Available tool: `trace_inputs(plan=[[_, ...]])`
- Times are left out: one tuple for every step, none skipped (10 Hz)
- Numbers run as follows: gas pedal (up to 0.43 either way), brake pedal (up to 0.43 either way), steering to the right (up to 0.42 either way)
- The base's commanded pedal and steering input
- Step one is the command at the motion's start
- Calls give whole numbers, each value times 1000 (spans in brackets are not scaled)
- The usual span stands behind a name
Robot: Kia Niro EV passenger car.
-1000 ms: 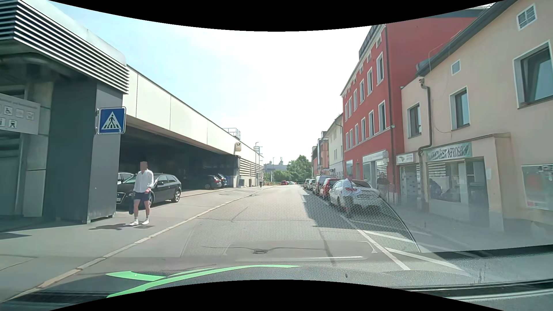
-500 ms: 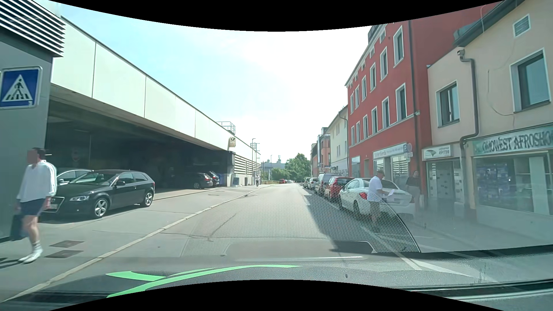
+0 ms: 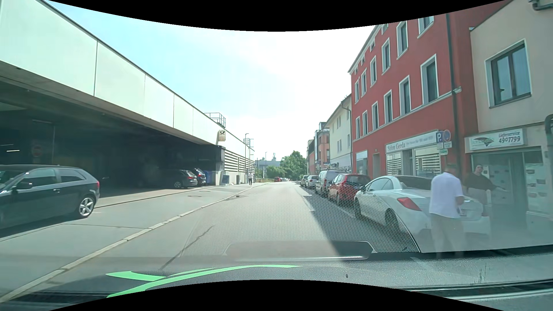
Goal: Follow the waypoints while adhering to traffic rules and regulations
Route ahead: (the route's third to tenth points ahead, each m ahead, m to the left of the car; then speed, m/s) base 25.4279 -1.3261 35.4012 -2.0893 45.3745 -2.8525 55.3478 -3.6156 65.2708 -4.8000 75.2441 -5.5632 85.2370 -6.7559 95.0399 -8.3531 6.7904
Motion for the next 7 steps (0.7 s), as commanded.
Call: trace_inputs(plan=[[220,0,25],[209,0,25],[209,0,25],[209,0,25],[189,0,23],[169,0,23],[169,0,22]])
